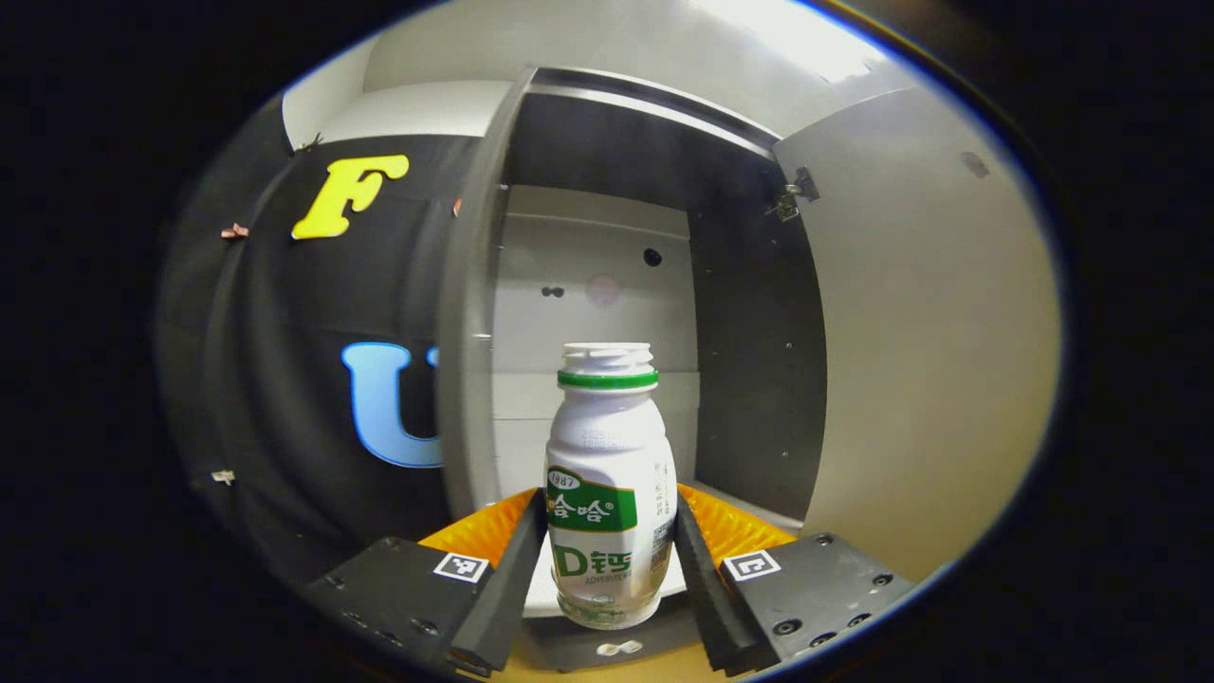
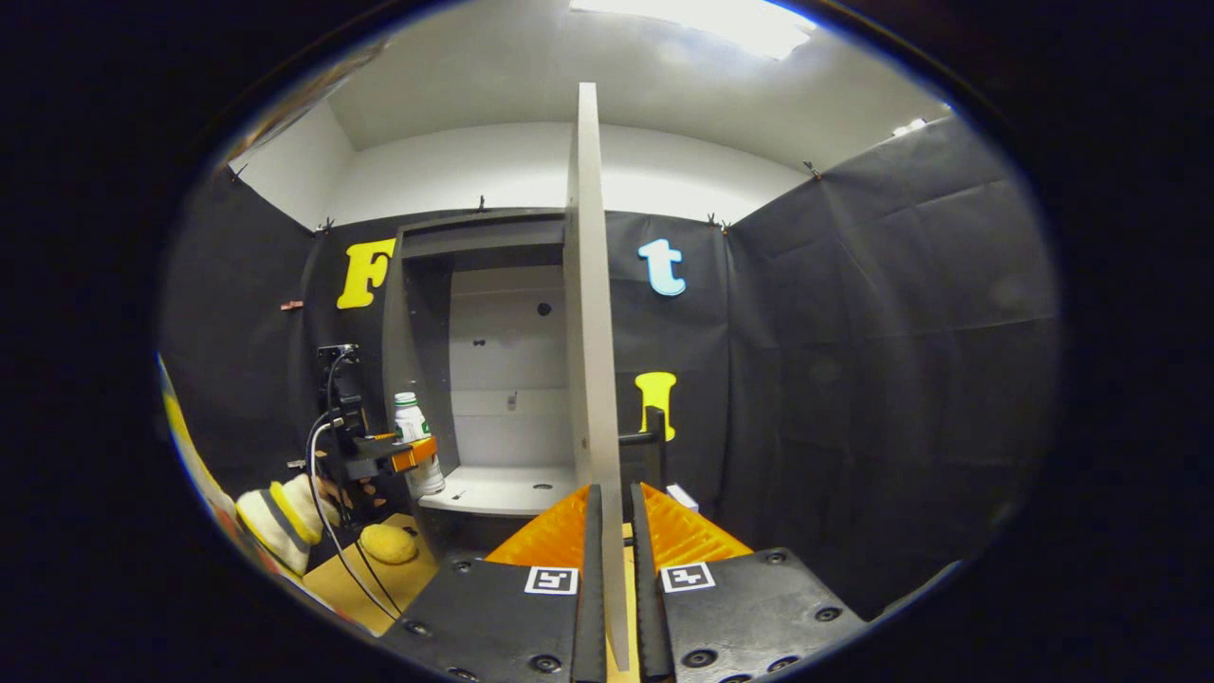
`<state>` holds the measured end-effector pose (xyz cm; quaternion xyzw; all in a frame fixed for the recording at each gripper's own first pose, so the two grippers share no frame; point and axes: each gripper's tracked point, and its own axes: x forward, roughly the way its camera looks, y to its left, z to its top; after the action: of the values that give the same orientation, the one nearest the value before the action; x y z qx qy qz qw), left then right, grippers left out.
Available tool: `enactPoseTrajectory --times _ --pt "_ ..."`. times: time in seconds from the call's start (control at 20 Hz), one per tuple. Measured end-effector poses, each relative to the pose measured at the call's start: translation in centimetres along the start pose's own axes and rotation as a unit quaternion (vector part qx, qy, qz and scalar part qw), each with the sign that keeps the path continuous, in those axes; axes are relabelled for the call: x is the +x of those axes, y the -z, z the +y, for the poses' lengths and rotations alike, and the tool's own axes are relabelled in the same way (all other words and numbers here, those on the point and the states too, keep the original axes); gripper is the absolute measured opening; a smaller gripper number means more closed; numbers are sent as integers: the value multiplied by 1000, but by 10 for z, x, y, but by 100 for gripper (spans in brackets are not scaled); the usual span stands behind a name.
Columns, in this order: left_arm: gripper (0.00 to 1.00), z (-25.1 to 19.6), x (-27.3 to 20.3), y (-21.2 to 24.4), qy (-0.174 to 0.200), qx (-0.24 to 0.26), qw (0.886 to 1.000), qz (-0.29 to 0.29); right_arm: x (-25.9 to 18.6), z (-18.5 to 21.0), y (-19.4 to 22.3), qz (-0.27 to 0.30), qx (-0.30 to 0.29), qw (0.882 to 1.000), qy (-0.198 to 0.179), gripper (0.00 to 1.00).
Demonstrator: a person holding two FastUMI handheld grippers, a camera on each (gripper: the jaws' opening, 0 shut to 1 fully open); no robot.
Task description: Open the cabinet door with the right hand, grasp the bottle in the cabinet with the left hand and place it on the coaster, then close the cabinet door with the right hand.
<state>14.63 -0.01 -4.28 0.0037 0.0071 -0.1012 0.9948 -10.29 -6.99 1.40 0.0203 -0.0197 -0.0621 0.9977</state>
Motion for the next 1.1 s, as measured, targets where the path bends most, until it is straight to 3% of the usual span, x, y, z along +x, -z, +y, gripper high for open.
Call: enactPoseTrajectory --times 0.25,0.5,1.1 --pt "76 20 -77 37 -7 14 1000 23 -3 5 -17 -41 -29 998 -27 23" --pt "75 22 -146 98 -1 -24 998 59 -10 20 -42 -79 -29 995 -50 19" --pt "76 13 -215 278 -7 -62 993 96 -13 19 -42 -88 -54 994 -29 18"
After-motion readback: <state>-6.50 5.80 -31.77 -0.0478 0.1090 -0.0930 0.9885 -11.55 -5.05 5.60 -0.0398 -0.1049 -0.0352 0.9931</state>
